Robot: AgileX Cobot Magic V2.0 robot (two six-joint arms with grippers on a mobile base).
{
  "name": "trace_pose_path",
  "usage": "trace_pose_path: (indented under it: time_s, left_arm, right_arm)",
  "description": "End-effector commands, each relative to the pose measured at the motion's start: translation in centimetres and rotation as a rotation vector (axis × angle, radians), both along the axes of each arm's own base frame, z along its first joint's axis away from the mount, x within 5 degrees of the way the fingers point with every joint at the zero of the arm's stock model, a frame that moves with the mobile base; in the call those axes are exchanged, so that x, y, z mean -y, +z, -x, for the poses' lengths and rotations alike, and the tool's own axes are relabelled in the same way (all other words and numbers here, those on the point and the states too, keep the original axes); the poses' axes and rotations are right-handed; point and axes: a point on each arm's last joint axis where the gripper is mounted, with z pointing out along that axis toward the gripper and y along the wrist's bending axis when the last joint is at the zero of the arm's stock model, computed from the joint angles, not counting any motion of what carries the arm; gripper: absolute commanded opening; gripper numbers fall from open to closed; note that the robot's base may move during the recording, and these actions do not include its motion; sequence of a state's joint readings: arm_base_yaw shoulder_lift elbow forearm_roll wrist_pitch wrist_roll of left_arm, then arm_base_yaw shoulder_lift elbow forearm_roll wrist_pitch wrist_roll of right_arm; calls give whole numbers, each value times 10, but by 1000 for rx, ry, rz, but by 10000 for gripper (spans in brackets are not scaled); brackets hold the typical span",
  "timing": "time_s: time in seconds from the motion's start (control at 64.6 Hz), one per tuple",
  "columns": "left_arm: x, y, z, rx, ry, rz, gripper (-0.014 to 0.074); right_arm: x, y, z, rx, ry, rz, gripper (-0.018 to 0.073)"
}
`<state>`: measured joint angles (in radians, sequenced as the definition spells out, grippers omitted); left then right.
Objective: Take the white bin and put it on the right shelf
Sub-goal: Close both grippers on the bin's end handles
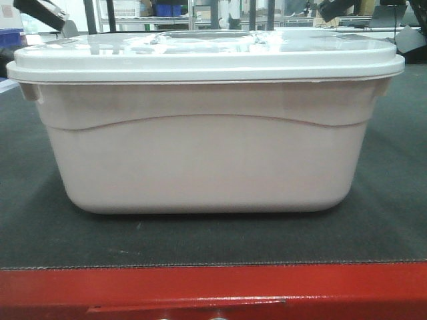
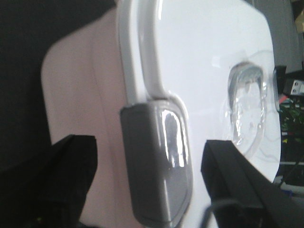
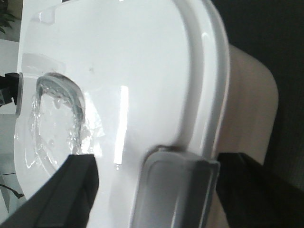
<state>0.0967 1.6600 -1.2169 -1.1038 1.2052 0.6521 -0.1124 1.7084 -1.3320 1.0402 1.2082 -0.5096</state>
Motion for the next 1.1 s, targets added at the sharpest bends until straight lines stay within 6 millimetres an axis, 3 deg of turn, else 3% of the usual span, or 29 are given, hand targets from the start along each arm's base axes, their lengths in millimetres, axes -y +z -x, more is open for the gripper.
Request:
trace_pose_path:
  time_s: [0.0, 0.356, 0.976, 1.084]
  left_arm:
    - [11, 23, 8, 53, -38, 80, 368]
    - [22, 26, 8, 65, -44, 109, 368]
    - [32, 24, 8, 72, -61, 89, 368]
    - [32, 24, 8, 73, -59, 90, 368]
  right_arm:
    - [-8, 31, 17, 41, 95, -97, 601]
    - [-10, 10, 24, -17, 96, -146, 601]
    - [-11, 14, 24, 6, 91, -179, 596]
    - [-11, 15, 25, 11, 95, -171, 541]
